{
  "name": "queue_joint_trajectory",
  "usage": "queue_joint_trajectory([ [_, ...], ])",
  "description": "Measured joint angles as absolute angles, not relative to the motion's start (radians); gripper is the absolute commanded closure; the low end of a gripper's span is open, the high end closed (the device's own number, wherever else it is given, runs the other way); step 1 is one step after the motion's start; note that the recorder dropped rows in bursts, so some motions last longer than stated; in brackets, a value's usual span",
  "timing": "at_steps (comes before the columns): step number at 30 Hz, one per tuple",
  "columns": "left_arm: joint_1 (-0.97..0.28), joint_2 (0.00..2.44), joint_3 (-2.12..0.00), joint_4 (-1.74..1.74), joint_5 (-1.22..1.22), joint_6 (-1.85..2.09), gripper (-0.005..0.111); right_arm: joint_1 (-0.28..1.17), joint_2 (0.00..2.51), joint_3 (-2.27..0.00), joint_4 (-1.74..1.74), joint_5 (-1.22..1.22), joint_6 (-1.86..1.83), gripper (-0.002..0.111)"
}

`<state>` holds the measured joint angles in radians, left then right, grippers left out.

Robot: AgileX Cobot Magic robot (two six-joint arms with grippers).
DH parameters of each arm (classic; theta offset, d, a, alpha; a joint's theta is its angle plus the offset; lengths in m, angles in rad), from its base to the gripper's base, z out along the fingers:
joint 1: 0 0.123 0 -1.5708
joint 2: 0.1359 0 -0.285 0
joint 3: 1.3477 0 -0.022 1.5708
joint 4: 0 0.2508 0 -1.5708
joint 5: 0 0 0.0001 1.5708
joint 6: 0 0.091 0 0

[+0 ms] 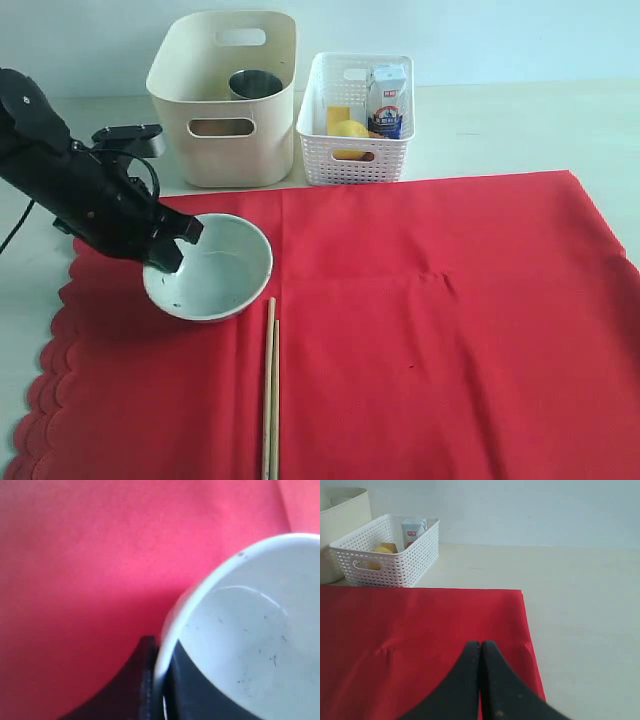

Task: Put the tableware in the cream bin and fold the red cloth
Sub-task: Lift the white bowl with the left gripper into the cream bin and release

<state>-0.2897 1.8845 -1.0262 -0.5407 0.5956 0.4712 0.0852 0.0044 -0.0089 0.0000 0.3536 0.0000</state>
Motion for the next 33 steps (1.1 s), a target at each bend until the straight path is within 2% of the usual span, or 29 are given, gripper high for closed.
queue_joint_trajectory([
  [12,-0.290,1.625,-1.166,-0.532,0.704,0.471,0.106,0.085,0.004,-0.009,0.000,0.354,0.000,0.108],
  [18,-0.290,1.576,-1.267,-0.503,0.505,0.471,0.106,0.085,0.004,-0.009,0.000,0.354,0.000,0.108],
  [24,-0.290,1.676,-1.334,-0.433,0.153,0.473,0.106,0.085,0.004,-0.009,0.000,0.354,0.000,0.108],
  [33,-0.290,1.995,-1.539,-0.309,0.043,0.478,0.106,0.085,0.004,-0.009,0.000,0.354,0.000,0.108],
])
